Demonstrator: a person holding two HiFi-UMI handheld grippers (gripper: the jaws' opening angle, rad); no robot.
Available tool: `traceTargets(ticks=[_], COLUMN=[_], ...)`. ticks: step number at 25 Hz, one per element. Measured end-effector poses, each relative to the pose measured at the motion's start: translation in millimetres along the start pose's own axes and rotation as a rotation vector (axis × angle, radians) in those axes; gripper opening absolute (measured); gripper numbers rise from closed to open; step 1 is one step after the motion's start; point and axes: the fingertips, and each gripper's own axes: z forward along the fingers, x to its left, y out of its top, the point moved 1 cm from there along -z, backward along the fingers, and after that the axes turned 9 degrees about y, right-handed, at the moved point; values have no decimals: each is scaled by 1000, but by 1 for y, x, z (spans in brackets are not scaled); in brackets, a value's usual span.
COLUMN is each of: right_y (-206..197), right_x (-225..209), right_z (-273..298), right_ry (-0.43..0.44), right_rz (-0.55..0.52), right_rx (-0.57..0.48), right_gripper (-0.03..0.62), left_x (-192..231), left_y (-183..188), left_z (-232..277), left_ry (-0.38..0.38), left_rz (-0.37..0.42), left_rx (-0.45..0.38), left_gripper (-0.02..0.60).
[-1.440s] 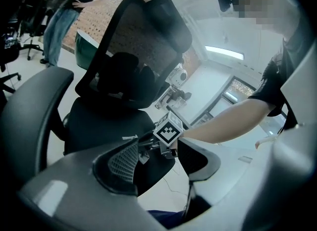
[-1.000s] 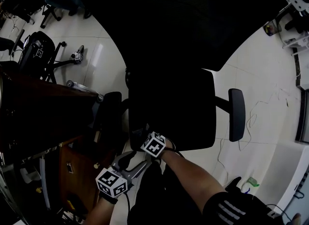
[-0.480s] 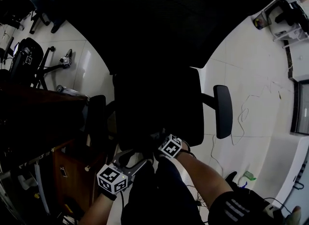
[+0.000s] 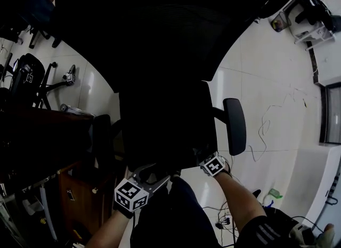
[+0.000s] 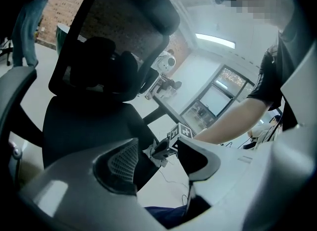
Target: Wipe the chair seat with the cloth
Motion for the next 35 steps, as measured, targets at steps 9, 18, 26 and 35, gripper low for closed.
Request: traceTargets(ticks=[9,18,26,35], right_y=[18,133,174,111], right_x=[5,117,213,333], right_z=[-12,-126,-260,-356], right_ry=[3,202,270,236], right_rz=[84,1,-96,-86], right_rx=[-107,-552,-841,-1057], right_gripper=[40,40,40,41], left_x=[-1,-30,-78,-166], left_y=[8,66,92,60], left_z=[-7,-62,-141,-249], left_ry=[29,83,112,37], left_rz=[-19,-16,24,151], left_rx=[-22,-165,-276,-401], left_gripper=[272,272,272,272])
